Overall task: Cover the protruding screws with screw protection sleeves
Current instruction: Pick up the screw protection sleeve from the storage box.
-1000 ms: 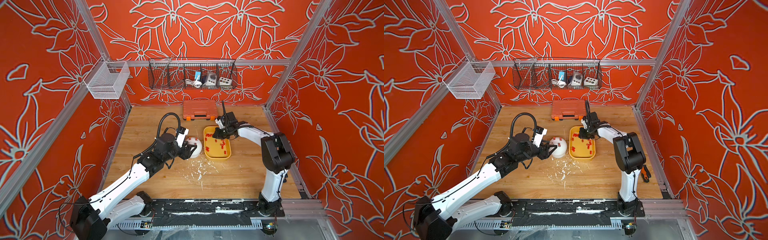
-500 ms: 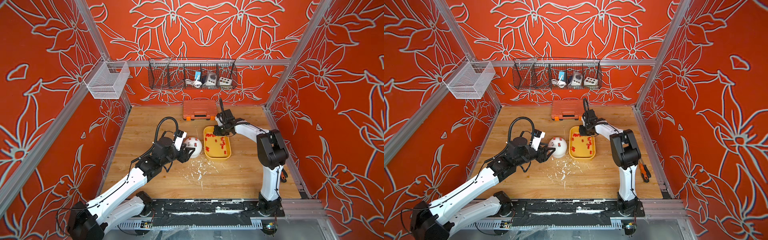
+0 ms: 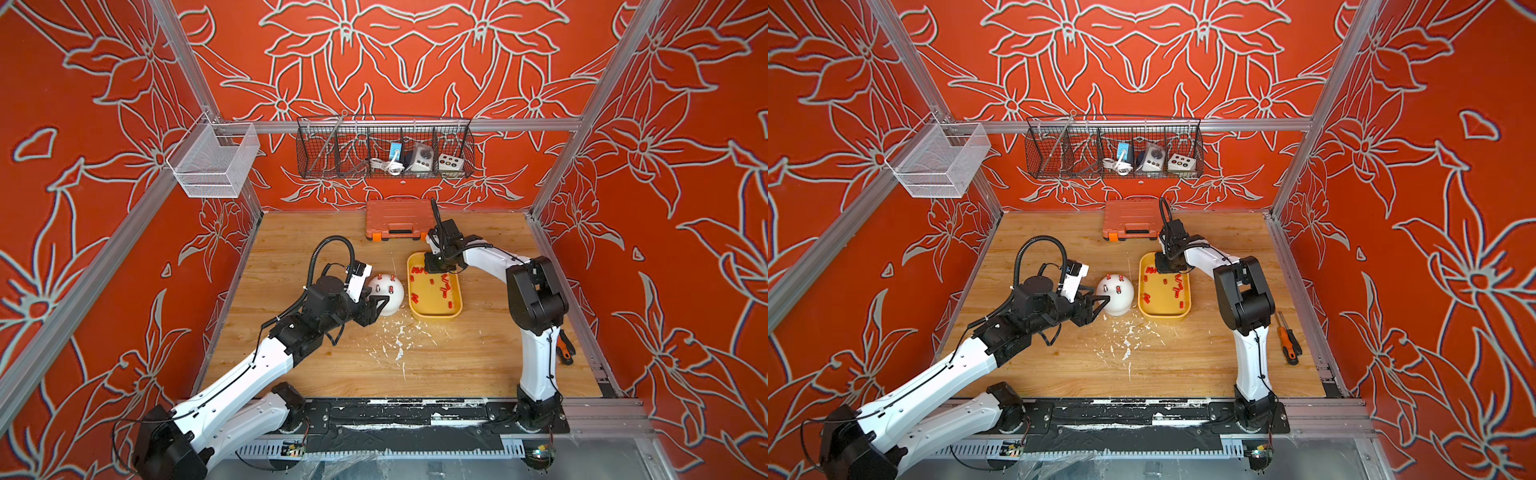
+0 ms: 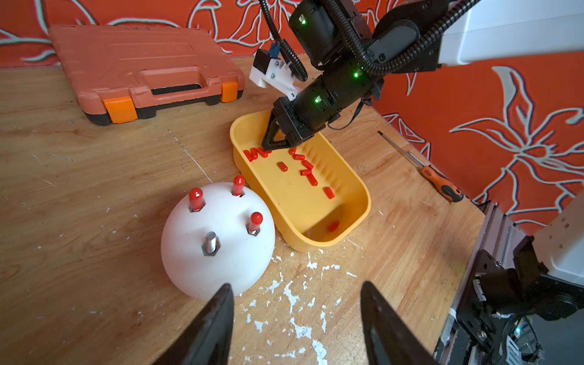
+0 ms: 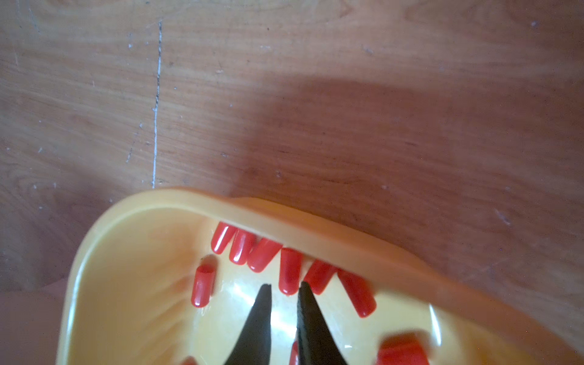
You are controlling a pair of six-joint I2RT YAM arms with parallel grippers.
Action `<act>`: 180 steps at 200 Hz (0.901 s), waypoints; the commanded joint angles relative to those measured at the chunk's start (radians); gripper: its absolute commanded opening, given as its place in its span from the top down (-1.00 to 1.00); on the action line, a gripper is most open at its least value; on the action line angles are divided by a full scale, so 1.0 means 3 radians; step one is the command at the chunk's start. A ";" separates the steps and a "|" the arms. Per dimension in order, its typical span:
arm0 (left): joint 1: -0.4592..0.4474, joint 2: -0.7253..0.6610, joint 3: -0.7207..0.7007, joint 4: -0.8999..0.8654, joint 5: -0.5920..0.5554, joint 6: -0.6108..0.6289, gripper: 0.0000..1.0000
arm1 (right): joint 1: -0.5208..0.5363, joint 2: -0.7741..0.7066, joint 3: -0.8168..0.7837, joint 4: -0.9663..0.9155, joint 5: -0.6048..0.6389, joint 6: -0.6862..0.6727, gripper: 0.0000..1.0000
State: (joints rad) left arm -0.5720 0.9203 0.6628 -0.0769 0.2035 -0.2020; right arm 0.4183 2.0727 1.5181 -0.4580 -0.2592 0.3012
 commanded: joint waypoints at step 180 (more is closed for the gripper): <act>0.0020 -0.0041 -0.0080 0.0142 -0.0007 -0.0009 -0.23 | 0.0051 0.0252 0.0178 -0.0239 0.0147 -0.0206 0.89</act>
State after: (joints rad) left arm -0.5701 0.9203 0.6483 -0.0589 0.2035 -0.2024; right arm 0.4267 2.1441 1.5772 -0.5053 -0.2401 0.2531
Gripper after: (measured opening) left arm 0.616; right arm 0.083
